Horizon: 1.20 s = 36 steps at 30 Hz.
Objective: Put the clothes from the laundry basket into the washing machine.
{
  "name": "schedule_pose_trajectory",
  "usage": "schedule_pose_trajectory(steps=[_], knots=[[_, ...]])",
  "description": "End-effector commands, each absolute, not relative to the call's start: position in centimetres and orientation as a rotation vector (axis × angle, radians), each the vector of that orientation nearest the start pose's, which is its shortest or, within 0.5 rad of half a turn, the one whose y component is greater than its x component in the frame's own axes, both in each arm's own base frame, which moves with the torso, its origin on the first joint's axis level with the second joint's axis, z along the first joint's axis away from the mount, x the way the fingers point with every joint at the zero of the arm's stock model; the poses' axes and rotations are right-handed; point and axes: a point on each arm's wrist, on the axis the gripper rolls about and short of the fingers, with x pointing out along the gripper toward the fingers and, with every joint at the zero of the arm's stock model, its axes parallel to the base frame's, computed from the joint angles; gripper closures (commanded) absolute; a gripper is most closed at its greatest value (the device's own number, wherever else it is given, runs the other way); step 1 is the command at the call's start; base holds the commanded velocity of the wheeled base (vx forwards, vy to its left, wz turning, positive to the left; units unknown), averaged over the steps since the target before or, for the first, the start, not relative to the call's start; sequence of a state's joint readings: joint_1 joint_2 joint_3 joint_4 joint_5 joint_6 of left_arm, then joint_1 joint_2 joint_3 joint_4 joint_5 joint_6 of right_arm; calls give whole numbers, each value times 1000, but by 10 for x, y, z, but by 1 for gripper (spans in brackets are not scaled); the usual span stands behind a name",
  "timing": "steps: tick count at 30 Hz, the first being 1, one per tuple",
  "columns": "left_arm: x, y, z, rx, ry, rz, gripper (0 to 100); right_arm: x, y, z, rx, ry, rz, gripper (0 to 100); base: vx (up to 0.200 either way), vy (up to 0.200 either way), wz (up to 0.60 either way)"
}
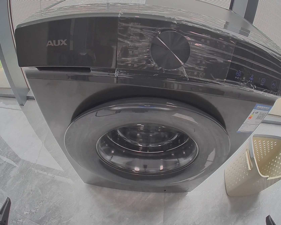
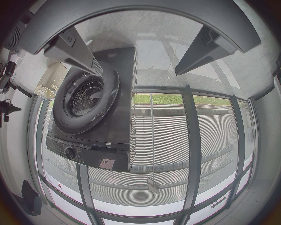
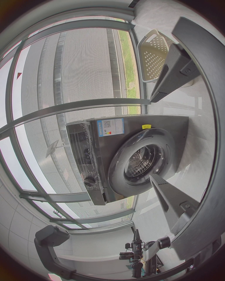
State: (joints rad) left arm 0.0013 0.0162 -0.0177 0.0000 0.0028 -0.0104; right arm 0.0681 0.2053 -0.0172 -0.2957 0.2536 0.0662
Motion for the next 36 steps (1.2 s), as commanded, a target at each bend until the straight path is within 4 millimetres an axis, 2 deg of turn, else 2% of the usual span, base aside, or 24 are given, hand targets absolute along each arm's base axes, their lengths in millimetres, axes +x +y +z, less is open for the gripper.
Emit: schedule_pose_trajectory(steps=[1,4,6,11,16,36], knots=[[-23,0,76,-15,0,6,0,-25,7,91,50,-135,305,0,0,0,0],[-23,0,76,-23,1,6,0,-24,7,83,70,-57,292,0,0,0,0],[-23,0,76,-26,1,8,0,-24,6,83,61,-63,275,0,0,0,0],[-23,0,76,-31,1,8,0,-23,2,81,34,-50,58,0,0,0,0],[-23,0,76,-29,-2,8,0,-22,0,75,-12,11,-3,0,0,0,0],[-23,0,76,-31,0,6,0,-22,0,76,-5,9,-6,0,0,0,0]])
